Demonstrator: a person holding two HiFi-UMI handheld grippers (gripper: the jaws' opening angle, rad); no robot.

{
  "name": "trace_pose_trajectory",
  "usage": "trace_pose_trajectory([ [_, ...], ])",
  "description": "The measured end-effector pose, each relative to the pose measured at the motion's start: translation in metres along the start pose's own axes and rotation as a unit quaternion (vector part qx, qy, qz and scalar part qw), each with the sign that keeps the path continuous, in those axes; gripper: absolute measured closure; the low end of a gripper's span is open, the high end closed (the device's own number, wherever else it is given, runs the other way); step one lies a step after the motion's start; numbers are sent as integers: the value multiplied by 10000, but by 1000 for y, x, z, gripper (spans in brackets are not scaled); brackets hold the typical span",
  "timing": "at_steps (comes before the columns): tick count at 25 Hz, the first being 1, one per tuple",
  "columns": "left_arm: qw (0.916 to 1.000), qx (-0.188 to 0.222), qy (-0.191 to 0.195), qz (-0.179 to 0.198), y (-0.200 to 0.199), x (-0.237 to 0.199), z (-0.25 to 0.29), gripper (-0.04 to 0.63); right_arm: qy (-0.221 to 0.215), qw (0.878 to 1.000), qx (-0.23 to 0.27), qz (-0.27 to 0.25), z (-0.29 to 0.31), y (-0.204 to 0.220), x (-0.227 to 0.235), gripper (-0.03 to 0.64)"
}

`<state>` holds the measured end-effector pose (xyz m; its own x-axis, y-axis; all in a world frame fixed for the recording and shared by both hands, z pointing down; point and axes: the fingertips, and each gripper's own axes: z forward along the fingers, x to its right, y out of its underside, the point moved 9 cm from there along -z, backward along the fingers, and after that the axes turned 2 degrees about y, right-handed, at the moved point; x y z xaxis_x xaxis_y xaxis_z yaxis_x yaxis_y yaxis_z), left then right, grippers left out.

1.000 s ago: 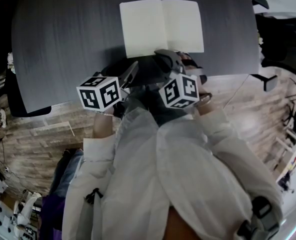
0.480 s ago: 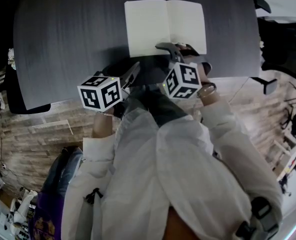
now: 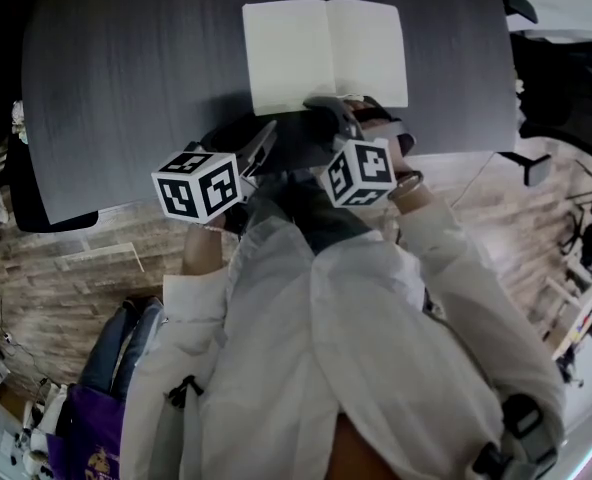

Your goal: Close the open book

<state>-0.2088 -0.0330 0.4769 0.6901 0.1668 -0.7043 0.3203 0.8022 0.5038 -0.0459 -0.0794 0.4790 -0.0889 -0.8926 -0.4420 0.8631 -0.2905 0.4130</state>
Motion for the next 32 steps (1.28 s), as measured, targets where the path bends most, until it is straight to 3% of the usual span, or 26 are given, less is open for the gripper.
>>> trace_pose_trajectory([
  [13, 9998, 34, -190, -65, -6, -7, 0, 408, 533, 9943, 533, 758, -15, 0, 0, 601],
  [22, 9972, 148, 97, -731, -11, -8, 10, 405, 703, 9908, 770, 869, -24, 0, 2, 604],
  [25, 9958, 261, 356, -800, -18, -5, 15, 405, 731, 9901, 791, 904, -26, 1, 4, 604],
  [32, 9915, 707, 524, -953, -24, -8, 11, 420, 803, 9859, 875, 1179, -25, -1, 6, 604],
])
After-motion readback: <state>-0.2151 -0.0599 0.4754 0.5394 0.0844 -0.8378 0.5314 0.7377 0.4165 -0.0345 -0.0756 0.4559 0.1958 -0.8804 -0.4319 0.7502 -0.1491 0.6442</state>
